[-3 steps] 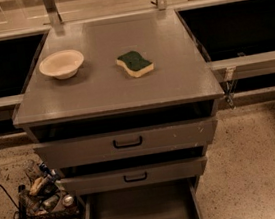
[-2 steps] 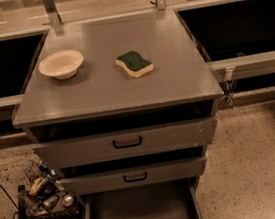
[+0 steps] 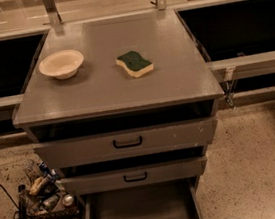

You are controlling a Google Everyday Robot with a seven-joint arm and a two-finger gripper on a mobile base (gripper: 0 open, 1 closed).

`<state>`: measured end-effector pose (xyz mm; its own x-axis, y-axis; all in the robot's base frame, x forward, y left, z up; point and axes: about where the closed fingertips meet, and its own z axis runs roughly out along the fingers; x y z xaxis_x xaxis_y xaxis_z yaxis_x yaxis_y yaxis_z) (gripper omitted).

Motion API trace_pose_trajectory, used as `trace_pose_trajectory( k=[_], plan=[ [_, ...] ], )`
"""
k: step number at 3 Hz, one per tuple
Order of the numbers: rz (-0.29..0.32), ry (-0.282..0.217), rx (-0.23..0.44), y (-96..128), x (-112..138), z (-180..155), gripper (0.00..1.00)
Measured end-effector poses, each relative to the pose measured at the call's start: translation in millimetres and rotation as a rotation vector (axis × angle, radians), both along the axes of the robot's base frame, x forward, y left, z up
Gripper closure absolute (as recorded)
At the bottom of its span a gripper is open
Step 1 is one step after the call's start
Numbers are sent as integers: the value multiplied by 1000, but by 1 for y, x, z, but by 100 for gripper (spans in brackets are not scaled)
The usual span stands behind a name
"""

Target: Open bottom drawer

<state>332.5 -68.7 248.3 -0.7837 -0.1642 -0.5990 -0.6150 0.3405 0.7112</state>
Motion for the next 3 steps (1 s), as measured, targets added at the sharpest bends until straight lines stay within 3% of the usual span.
trace_pose_trajectory(
  k=[2, 3],
  plan=[
    [102, -27, -6, -8, -32, 21, 0],
    [102, -26, -6, -8, -32, 21, 0]
  ],
)
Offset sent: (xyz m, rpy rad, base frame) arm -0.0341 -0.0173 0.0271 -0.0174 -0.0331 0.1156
